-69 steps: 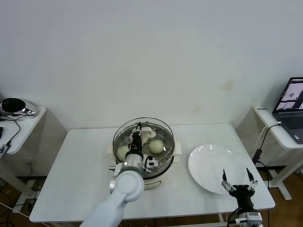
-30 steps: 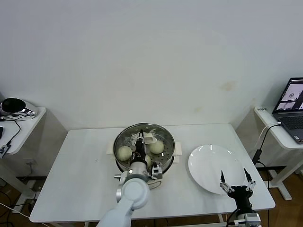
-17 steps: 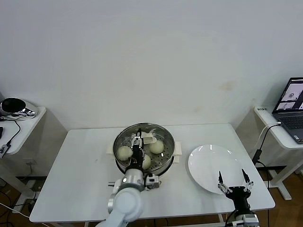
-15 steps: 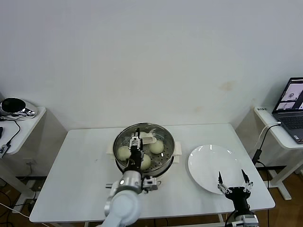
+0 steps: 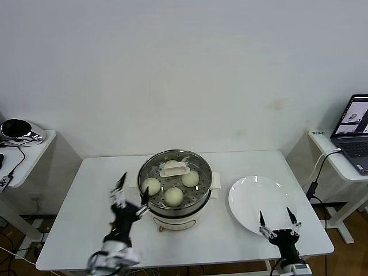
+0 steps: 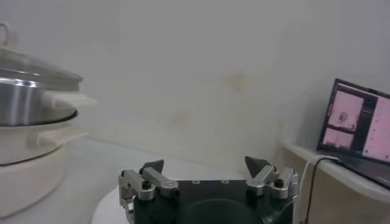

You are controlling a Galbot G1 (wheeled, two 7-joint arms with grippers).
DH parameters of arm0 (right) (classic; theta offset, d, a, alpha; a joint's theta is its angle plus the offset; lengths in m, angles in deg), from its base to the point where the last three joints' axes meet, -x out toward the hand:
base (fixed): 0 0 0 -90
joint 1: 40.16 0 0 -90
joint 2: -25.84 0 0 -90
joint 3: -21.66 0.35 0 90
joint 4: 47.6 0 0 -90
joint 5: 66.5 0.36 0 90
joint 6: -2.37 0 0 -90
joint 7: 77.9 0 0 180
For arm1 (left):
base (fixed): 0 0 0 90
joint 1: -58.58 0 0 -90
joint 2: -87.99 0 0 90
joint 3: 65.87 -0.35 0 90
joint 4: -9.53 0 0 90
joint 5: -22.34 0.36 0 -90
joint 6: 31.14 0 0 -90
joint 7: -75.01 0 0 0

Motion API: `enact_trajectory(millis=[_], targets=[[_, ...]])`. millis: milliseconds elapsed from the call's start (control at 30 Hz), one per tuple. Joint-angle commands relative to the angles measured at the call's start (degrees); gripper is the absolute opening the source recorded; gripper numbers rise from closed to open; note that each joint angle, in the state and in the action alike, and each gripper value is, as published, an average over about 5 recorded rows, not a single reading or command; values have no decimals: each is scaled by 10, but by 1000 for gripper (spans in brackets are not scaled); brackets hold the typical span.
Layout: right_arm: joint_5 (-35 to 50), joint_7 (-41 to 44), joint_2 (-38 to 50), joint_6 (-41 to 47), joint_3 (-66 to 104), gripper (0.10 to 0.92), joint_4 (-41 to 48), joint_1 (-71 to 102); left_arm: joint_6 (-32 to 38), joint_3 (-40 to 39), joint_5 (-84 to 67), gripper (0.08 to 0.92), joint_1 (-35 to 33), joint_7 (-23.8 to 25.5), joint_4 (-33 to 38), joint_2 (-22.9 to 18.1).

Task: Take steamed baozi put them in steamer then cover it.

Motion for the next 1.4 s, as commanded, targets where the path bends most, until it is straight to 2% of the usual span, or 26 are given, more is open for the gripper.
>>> enact_trajectory(millis=[33, 333, 600, 967, 1400], targets=[[58, 15, 47, -21, -55, 823, 0, 28, 198, 167, -565, 823, -234, -111, 2, -9], [63, 16, 54, -25, -82, 823, 2, 54, 206, 131, -564, 823, -255, -109, -45, -18], [67, 11, 69, -23, -114, 823, 2, 68, 207, 125, -575, 823, -246, -78, -77, -18], [91, 0, 73, 7, -135, 823, -22, 74, 198, 123, -565, 823, -249, -71, -83, -26], [60, -7, 72, 47, -136, 823, -37, 85, 195, 127, -554, 823, -239, -68, -82, -33]])
